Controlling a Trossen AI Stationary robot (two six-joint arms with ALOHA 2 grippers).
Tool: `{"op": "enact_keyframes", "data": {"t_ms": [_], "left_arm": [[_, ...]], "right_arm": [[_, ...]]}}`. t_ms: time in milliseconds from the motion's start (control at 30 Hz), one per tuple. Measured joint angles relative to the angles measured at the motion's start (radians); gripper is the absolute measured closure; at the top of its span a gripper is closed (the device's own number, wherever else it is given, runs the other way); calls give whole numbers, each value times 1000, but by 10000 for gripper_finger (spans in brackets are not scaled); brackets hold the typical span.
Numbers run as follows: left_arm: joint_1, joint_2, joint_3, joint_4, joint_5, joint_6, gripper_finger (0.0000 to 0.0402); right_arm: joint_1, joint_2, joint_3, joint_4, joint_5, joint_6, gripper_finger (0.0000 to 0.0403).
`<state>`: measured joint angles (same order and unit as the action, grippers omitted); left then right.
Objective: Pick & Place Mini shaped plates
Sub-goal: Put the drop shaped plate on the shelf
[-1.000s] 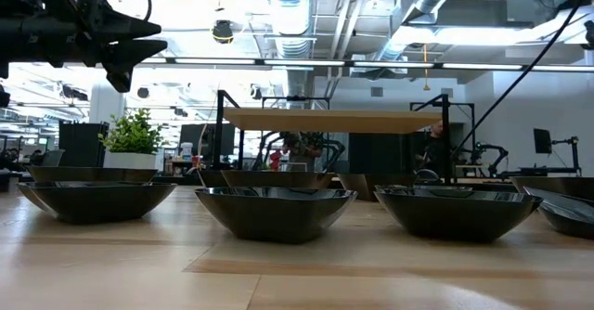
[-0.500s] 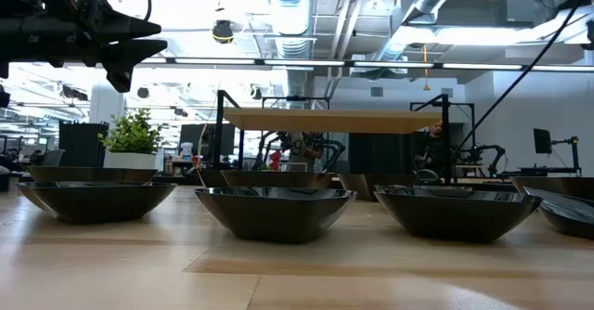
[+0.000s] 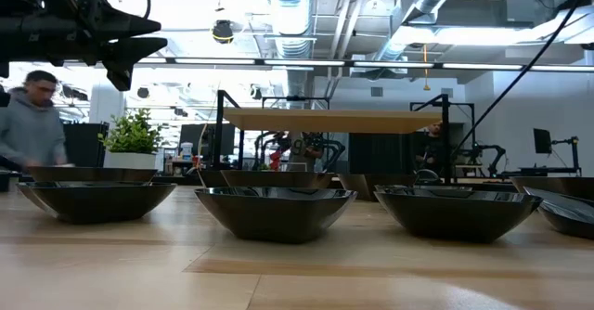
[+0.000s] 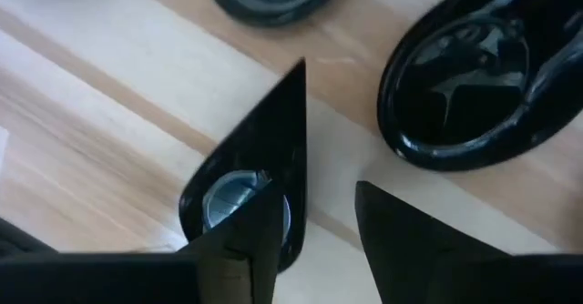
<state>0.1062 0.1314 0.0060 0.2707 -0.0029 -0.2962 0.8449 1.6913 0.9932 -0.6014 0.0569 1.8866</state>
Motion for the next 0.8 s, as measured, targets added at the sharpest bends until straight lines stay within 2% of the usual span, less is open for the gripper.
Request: {"op": "enact_keyframes", "data": {"t_ms": [600,800], "left_arm": [[0,0,0,7,0,0,270],[0,0,0,8,0,0,270]], "right_arm": [[-3,0,0,4,0,-1,354],[-1,-4,0,8,4,-5,393]]}}
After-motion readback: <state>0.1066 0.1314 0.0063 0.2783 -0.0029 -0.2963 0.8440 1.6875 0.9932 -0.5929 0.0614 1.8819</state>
